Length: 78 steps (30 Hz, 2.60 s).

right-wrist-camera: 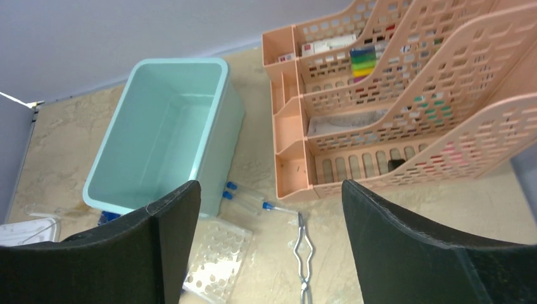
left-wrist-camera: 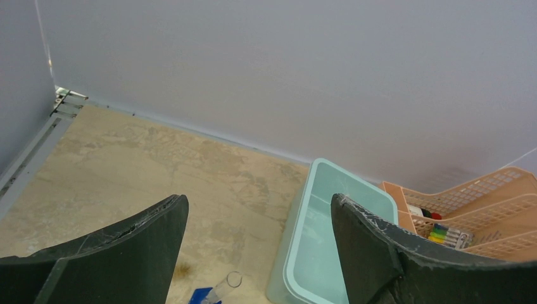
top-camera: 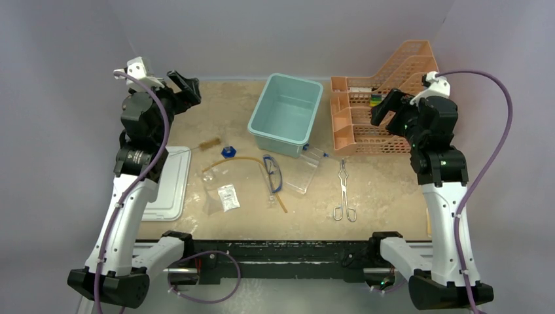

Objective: Organize the chemistry lab equipment

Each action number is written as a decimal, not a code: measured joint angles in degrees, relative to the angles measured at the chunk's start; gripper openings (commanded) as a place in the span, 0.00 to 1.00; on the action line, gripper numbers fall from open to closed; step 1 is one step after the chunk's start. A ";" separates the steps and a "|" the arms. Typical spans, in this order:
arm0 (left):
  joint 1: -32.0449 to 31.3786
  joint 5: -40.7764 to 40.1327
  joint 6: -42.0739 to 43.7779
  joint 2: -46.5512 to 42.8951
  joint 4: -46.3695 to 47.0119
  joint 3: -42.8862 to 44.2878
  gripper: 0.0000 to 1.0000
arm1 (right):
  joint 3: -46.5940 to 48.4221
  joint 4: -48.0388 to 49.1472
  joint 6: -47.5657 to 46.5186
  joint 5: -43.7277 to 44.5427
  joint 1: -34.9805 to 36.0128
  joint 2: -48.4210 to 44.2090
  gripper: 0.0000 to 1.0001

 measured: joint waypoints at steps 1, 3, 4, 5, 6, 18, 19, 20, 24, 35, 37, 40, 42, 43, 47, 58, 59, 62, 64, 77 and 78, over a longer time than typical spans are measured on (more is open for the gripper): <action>-0.07 0.28 -0.07 -0.04 0.79 -0.33 0.85 | -0.11 -0.44 0.46 0.00 -0.04 0.17 0.94; -0.20 0.90 -0.74 -0.07 2.16 -1.36 0.87 | -0.83 -1.51 1.62 0.22 -0.09 0.33 0.95; -0.22 1.42 -1.33 -0.07 2.84 -2.05 0.88 | -1.57 -2.01 2.21 0.35 -0.09 0.31 0.96; -0.28 2.10 -2.03 -0.07 3.54 -2.91 0.88 | -2.38 -2.64 2.75 0.46 -0.09 0.20 0.96; -0.42 2.91 -2.67 -0.07 4.42 -3.91 0.88 | -3.32 -3.17 3.15 0.44 -0.09 0.11 0.97; -7.65 19.19 -14.08 0.55 19.26 -18.69 0.88 | -16.09 -9.79 3.43 -6.32 -0.15 3.13 0.82; -8.39 19.78 -14.62 0.59 19.61 -19.30 0.88 | -17.88 -9.64 3.69 -7.13 -0.15 4.50 0.80; -9.03 20.17 -14.86 0.63 19.63 -19.69 0.88 | -19.08 -9.40 4.00 -7.67 -0.11 5.70 0.78; -10.03 20.92 -15.26 1.20 19.80 -20.00 0.86 | -23.08 -6.60 6.75 -7.74 2.40 12.74 0.76; -10.60 20.79 -16.09 3.30 19.65 -19.96 0.85 | -28.85 3.39 14.64 3.82 12.20 22.45 0.61; -10.64 20.79 -16.09 3.72 19.61 -19.85 0.84 | -30.05 7.17 14.67 5.75 12.20 22.43 0.59; -10.67 20.72 -16.06 4.57 19.52 -19.39 0.84 | -31.80 13.97 14.14 7.80 12.26 22.53 0.54; -10.67 20.50 -16.06 4.98 19.45 -19.04 0.83 | -32.20 17.66 13.79 8.98 12.31 23.34 0.47; -10.67 20.39 -16.06 5.11 19.45 -18.86 0.83 | -32.20 19.28 13.57 9.27 12.31 24.04 0.46; -10.67 20.13 -16.06 5.60 19.43 -18.23 0.83 | -32.20 24.94 12.98 11.02 12.35 28.61 0.42; -10.71 19.30 -15.72 6.01 18.18 -16.31 0.83 | -32.20 31.87 9.05 11.26 12.35 34.71 0.35; -10.71 19.26 -15.56 6.05 18.08 -16.20 0.83 | -32.17 32.06 8.76 11.43 12.35 34.86 0.34; -10.71 19.10 -15.32 6.10 17.88 -15.89 0.83 | -32.17 32.52 7.74 11.67 12.35 35.06 0.27; -10.73 19.04 -14.97 6.10 17.86 -15.78 0.82 | -32.17 32.94 7.02 11.65 12.35 35.34 0.20; -11.74 19.54 -14.56 6.03 17.42 -15.13 0.80 | -33.55 31.21 6.01 11.45 12.68 28.44 0.00; -12.09 19.91 -14.56 6.03 17.42 -15.13 0.80 | -33.59 30.82 6.14 11.43 12.68 27.23 0.00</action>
